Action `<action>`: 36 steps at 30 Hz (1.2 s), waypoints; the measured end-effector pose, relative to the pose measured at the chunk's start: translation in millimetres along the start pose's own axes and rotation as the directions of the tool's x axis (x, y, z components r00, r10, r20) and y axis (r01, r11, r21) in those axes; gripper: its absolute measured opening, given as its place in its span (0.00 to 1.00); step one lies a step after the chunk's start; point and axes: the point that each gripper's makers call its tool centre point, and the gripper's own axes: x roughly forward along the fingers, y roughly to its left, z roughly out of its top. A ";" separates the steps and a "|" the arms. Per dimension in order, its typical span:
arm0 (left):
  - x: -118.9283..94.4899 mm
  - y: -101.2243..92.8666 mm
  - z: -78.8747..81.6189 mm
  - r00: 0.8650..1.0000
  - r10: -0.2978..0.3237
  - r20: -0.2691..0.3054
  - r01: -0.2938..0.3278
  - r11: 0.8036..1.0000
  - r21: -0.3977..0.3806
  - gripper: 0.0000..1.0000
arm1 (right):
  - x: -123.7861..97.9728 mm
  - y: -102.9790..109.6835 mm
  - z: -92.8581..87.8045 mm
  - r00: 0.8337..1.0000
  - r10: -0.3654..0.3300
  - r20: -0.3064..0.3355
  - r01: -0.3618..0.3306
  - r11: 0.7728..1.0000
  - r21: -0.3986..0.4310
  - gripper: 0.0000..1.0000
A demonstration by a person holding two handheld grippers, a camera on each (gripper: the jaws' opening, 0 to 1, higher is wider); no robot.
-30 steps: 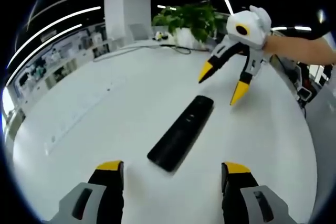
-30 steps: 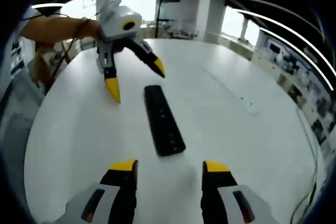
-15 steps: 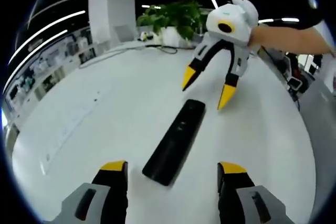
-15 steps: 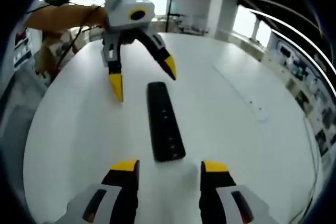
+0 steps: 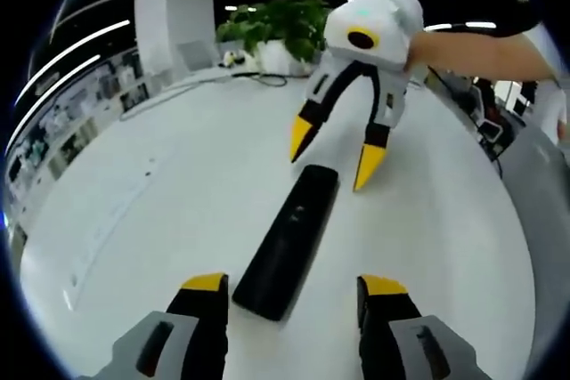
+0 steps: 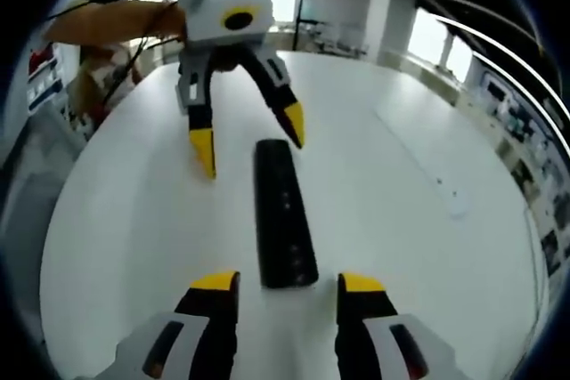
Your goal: Press the specified remote control buttons in sequence, fully releasing each button before pressing the next.
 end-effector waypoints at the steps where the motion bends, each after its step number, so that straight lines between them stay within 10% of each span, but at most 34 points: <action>1: 0.4 0.3 0.0 1.000 -0.002 -0.002 0.002 1.000 0.001 0.58 | 0.6 -1.2 1.2 1.000 0.007 -0.001 -0.007 1.000 -0.002 0.40; 36: 6.2 6.6 -2.1 0.991 -0.049 -0.124 0.058 0.996 0.066 0.31 | 11.2 1.8 6.0 0.989 0.112 -0.093 -0.121 0.987 -0.102 0.21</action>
